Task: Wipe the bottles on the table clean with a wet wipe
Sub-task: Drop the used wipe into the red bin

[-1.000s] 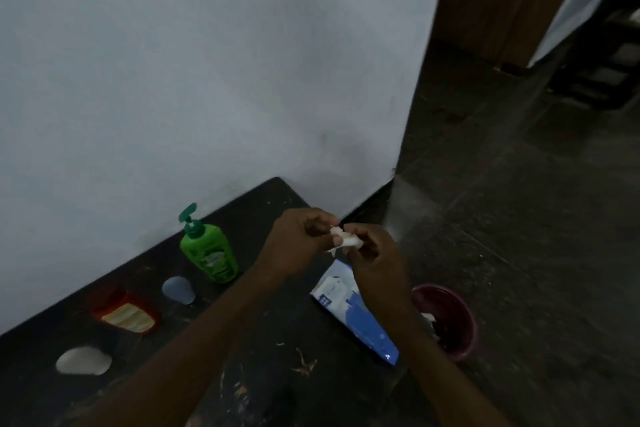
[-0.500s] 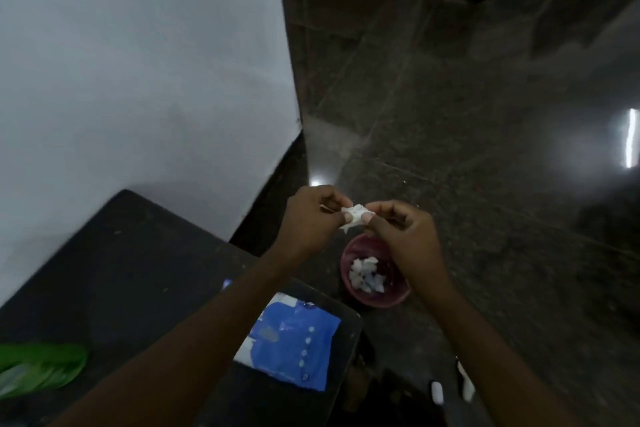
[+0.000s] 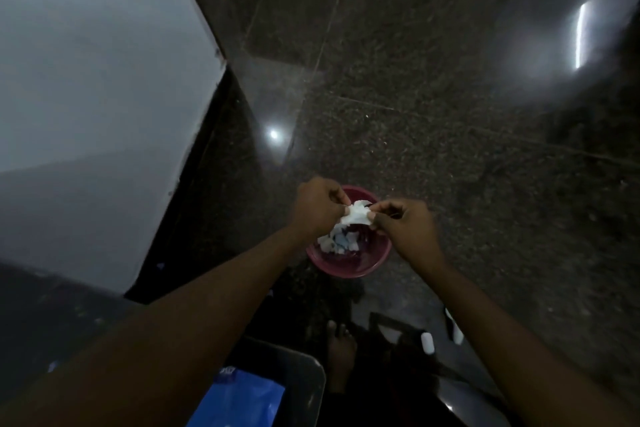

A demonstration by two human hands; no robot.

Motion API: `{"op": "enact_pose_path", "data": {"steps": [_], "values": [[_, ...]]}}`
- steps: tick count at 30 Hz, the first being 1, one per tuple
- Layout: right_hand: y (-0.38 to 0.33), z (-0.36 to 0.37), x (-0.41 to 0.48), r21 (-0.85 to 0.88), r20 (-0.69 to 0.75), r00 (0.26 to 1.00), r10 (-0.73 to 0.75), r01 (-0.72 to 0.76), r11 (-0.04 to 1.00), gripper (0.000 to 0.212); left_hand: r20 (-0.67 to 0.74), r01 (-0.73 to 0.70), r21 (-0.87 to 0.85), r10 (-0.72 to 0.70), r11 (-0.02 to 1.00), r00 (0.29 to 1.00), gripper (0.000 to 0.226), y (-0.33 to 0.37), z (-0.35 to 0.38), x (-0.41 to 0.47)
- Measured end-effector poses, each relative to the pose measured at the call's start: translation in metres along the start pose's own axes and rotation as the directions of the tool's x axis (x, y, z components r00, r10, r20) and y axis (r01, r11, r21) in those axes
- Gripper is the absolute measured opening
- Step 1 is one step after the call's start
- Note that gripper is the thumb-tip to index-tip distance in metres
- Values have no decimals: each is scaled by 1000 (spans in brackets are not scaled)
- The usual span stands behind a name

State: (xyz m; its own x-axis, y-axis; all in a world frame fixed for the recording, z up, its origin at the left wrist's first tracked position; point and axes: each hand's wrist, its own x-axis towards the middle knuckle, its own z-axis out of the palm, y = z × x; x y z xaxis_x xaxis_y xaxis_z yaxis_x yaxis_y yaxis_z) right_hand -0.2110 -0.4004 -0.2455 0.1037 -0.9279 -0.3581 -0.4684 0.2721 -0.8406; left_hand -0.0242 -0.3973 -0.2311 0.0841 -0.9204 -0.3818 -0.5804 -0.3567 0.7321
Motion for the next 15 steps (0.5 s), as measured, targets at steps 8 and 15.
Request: {"op": "enact_pose_path", "data": {"steps": [8, 15], "values": [[94, 40, 57, -185, -28, 990, 137, -140, 973, 3, 67, 58, 132, -67, 990, 996, 10, -50, 56, 60], [128, 62, 94, -429, 3, 983, 182, -163, 888, 19, 102, 52, 208, -74, 977, 992, 10, -81, 65, 73]]}}
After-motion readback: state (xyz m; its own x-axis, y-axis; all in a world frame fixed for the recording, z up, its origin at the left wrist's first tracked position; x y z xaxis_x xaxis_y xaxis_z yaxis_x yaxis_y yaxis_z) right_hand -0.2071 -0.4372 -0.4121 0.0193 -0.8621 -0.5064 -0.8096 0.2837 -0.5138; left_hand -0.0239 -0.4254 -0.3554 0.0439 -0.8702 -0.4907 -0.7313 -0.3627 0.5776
